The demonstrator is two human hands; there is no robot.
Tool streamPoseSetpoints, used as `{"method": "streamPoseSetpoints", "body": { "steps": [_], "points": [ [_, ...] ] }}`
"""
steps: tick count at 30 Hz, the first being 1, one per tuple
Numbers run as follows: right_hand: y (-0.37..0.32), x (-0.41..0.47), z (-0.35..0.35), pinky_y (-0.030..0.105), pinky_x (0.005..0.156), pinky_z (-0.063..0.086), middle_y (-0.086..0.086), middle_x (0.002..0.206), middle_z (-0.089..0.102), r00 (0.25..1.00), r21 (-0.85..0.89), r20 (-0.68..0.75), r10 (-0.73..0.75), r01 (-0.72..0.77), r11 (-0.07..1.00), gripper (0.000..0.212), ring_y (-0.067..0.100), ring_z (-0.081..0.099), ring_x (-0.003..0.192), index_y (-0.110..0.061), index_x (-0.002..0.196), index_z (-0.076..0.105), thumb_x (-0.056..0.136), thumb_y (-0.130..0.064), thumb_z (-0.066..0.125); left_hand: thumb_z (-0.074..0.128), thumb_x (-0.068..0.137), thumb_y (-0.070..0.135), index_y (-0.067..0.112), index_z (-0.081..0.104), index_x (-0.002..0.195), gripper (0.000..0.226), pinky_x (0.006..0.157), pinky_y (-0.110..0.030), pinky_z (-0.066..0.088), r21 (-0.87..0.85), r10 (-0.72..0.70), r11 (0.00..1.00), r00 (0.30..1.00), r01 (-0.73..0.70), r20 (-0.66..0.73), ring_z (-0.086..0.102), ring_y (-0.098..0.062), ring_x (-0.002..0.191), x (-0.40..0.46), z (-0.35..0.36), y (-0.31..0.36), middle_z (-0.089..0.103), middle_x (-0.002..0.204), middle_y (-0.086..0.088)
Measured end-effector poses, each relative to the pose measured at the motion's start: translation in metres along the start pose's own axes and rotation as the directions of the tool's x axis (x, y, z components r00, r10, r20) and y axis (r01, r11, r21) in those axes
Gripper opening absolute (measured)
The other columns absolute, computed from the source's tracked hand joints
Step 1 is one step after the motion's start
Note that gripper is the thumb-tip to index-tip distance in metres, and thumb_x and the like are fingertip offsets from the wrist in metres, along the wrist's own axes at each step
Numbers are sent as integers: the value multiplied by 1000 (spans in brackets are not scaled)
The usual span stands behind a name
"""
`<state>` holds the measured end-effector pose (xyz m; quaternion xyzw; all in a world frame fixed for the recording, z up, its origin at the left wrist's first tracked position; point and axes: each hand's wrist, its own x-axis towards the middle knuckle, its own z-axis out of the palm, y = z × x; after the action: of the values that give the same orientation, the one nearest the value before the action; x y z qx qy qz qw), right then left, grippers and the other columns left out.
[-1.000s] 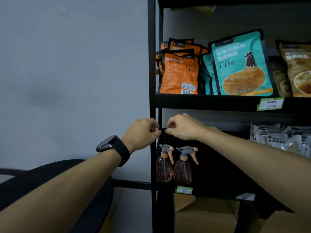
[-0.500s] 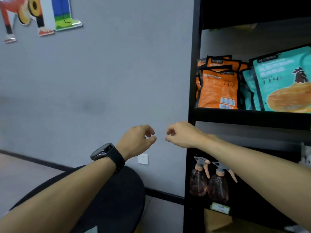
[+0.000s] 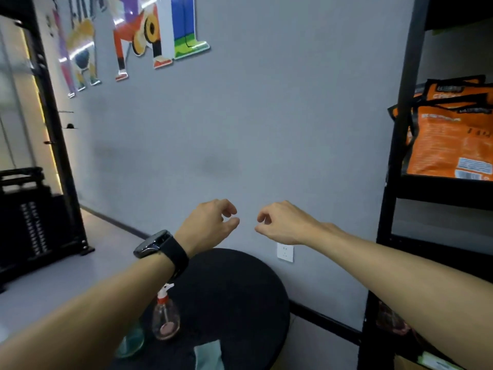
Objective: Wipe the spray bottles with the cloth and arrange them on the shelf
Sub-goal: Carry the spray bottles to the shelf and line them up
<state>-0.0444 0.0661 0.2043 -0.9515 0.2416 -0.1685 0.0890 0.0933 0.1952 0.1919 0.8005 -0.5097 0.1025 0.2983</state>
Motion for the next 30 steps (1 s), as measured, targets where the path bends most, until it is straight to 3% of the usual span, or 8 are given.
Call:
{"method": "streamPoseSetpoints", "body": {
  "steps": [9,15,22,30],
  "points": [
    [-61,34,46,30,80,48,-1,114,63,992,37,70,-108,106,994,31,18,58,97,-19,119,63,92,-31,54,57,94,38,23,63,116,27,84,-27,50,91,-126,987,991,130,-41,62,-11,96,-31,-27,-70,64,111,7],
    [-90,48,79,36,83,53,-1,107,65,978,61,115,-171,165,984,27,19,61,94,-17,111,66,93,-32,55,58,93,37,21,64,113,27,84,-29,53,99,-184,977,982,188,-47,63,-10,93,-50,-29,-106,67,108,5],
    [-110,63,116,28,75,46,1,112,65,961,91,174,-217,204,975,26,17,57,92,-18,112,65,93,-33,56,56,94,32,17,65,114,26,83,-27,51,96,-254,962,967,255,-28,63,-13,96,-66,-27,-139,65,111,3],
    [-123,77,162,25,76,43,1,117,64,939,113,249,-236,214,970,27,14,53,91,-17,117,64,95,-30,56,59,94,30,17,65,114,24,76,-20,43,64,-341,938,940,341,-14,60,-10,93,-77,-9,-186,67,110,3]
  ]
}}
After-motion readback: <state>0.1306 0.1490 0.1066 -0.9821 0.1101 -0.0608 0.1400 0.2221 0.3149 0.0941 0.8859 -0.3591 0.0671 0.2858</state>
